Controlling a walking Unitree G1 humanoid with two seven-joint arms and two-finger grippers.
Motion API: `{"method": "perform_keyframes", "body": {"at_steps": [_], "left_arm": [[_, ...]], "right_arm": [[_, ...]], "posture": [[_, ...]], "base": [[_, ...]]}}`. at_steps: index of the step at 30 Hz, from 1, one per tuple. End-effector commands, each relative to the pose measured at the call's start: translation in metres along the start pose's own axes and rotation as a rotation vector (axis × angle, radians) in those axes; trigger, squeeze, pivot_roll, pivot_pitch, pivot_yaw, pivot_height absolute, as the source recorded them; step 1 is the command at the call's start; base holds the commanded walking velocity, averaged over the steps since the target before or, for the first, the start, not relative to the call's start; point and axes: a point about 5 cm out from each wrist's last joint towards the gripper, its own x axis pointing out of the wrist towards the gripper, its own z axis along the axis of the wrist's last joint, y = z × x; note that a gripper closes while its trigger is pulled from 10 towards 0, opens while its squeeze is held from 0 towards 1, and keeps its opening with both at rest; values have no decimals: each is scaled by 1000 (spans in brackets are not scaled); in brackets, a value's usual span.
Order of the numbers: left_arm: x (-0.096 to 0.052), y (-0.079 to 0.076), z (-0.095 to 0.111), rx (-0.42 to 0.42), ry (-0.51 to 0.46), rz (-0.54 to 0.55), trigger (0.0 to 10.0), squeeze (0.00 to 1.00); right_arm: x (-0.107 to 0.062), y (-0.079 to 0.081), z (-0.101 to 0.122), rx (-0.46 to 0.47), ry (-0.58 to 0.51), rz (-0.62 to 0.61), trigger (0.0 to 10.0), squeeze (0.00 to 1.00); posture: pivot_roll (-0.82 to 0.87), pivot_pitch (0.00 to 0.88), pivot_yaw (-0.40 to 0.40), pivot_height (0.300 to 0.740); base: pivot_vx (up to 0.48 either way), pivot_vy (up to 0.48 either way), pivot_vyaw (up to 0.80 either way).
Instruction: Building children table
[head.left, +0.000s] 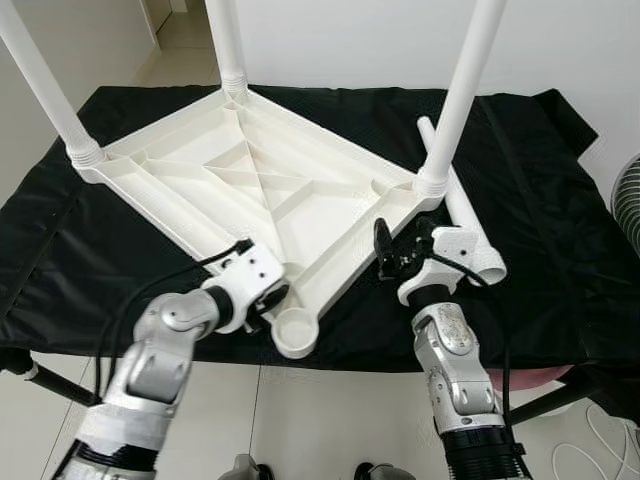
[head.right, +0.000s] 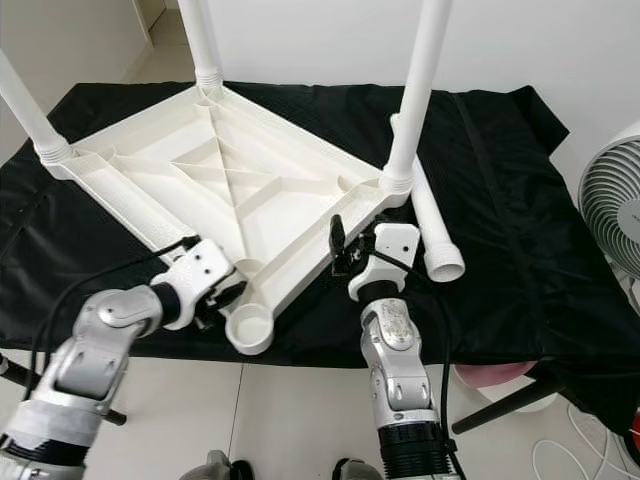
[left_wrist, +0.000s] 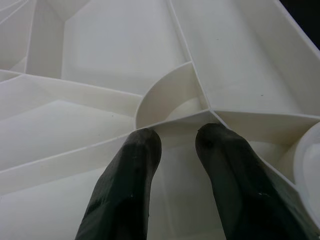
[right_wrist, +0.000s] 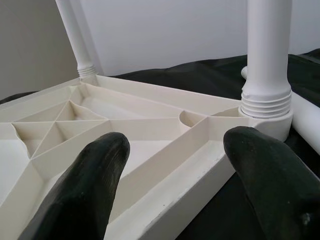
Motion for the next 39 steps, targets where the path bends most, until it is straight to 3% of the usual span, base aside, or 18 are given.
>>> {"method": "perform_keyframes", "body": {"at_steps": [1,6,9,10,12,19,24,25,39], "left_arm": [[7,-6,3,3,-7,-31,10000,0],[5,3,4,4,-29,19,10000,0],[-3,6,7,8,-79,-24,10000,0],[-7,8,11,4,-116,-47,10000,945],[-14,11,16,4,-161,-74,10000,1000],[-30,24,23,78,-193,-149,10000,1000],[-29,33,18,144,-153,-144,10000,1000],[-28,35,15,167,-139,-155,10000,0],[-2,65,-10,304,22,-130,10000,0]], "right_arm": [[-1,1,-2,1,5,-3,10000,0],[-1,1,-2,0,7,2,10000,0],[0,0,-2,-2,9,4,10000,0],[0,0,-2,-3,10,8,10000,0],[1,0,-2,-5,10,13,10000,0],[2,-1,-3,-10,10,15,10000,0],[1,-1,-3,-11,11,15,10000,0],[1,0,-3,-11,11,16,10000,0],[-2,2,-2,-5,9,18,10000,0]], "posture": [[-88,111,55,740],[-91,108,50,740],[-88,107,47,740],[-85,105,43,740],[-82,106,41,740],[-82,103,44,740],[-82,101,45,740],[-85,99,45,740],[-100,101,51,740]], "base": [[0,0,0],[0,0,0],[0,0,0],[0,0,0],[0,0,0],[0,0,0],[0,0,0],[0,0,0],[0,0,0]]}}
